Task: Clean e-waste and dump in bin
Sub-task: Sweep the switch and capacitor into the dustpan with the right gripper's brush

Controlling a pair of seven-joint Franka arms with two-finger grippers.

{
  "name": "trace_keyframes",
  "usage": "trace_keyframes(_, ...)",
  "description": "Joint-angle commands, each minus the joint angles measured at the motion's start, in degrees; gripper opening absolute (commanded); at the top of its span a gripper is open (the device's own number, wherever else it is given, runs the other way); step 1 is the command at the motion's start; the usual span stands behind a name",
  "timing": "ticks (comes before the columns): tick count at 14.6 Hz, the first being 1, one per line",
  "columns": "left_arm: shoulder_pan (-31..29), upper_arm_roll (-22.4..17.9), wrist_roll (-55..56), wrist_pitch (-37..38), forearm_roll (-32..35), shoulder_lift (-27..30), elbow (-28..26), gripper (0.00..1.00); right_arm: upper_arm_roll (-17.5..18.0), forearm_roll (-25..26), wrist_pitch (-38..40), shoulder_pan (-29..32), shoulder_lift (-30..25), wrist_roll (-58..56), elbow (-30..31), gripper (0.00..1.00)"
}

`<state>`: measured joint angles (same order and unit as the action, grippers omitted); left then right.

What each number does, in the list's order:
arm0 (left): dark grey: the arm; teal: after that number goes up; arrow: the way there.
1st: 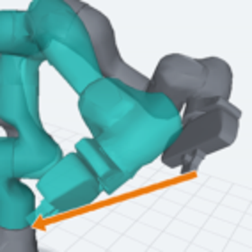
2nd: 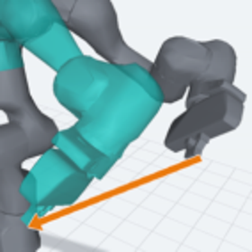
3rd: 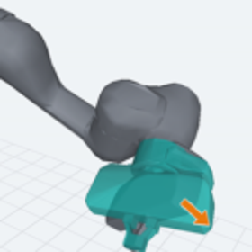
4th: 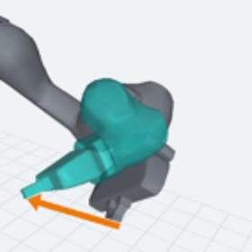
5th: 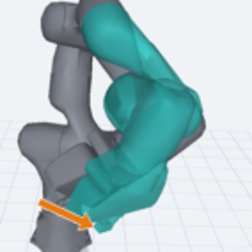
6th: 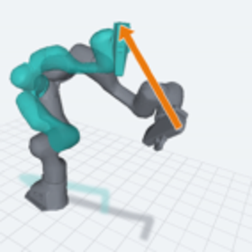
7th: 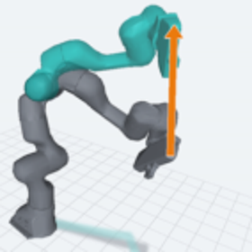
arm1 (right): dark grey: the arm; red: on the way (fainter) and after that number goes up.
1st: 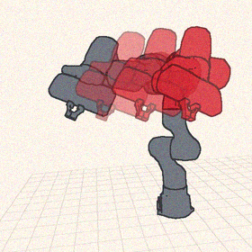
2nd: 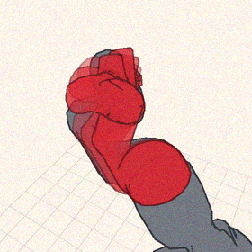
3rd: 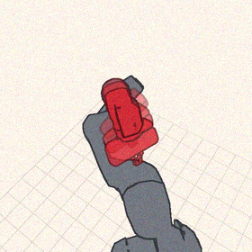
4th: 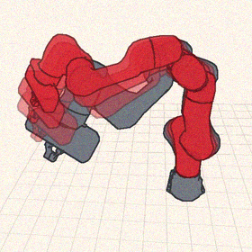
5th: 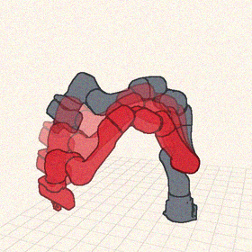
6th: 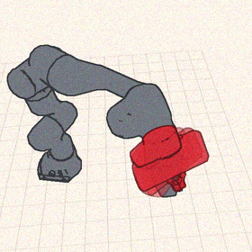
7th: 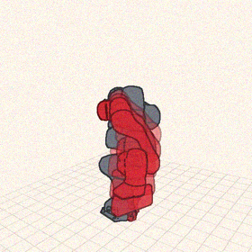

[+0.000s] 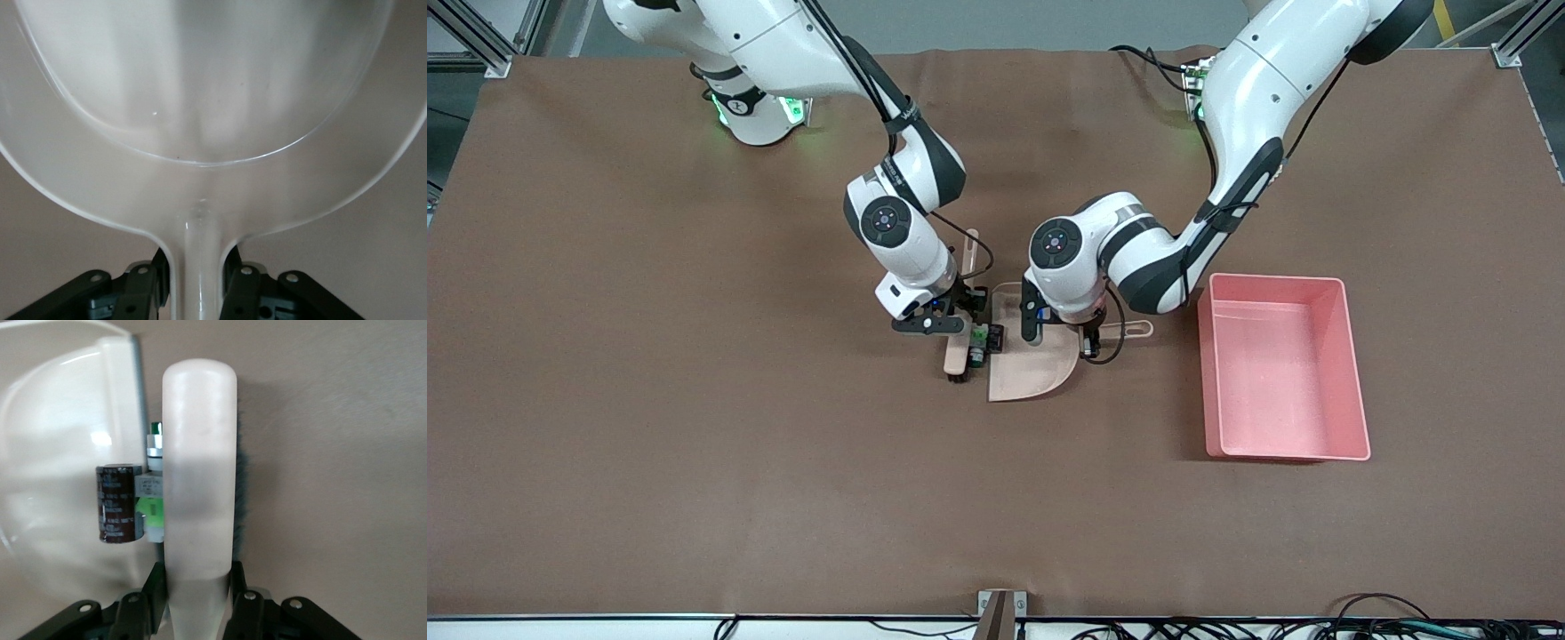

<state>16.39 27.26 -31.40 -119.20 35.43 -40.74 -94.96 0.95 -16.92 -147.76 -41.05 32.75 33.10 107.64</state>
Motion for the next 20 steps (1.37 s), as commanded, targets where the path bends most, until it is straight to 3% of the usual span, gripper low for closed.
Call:
trace_keyframes(1, 1.8, -0.1, 1.7, 0.5, 0.2, -2.8, 3.6, 0.12, 1.0, -2.7, 0.3, -0.4, 1.0, -0.3, -2.6, 0.0)
trace_keyframes(5, 2.6, -0.1, 3.0, 0.5, -0.1, -3.4, 3.9, 0.12, 2.8, -3.1, 0.3, 0.3, 1.5, -0.7, -4.5, 0.0)
trace_keyframes(13, 1.0, -0.1, 2.7, -0.9, 0.4, -3.3, 3.8, 0.07, 3.1, -3.2, 2.3, 0.7, 1.8, -1.0, -5.7, 0.0)
trace_keyframes(20, -0.4, 0.2, 2.2, -2.8, 0.4, -3.3, 3.4, 0.03, 3.1, -3.2, 17.7, 7.3, -2.0, -5.9, -8.4, 0.0)
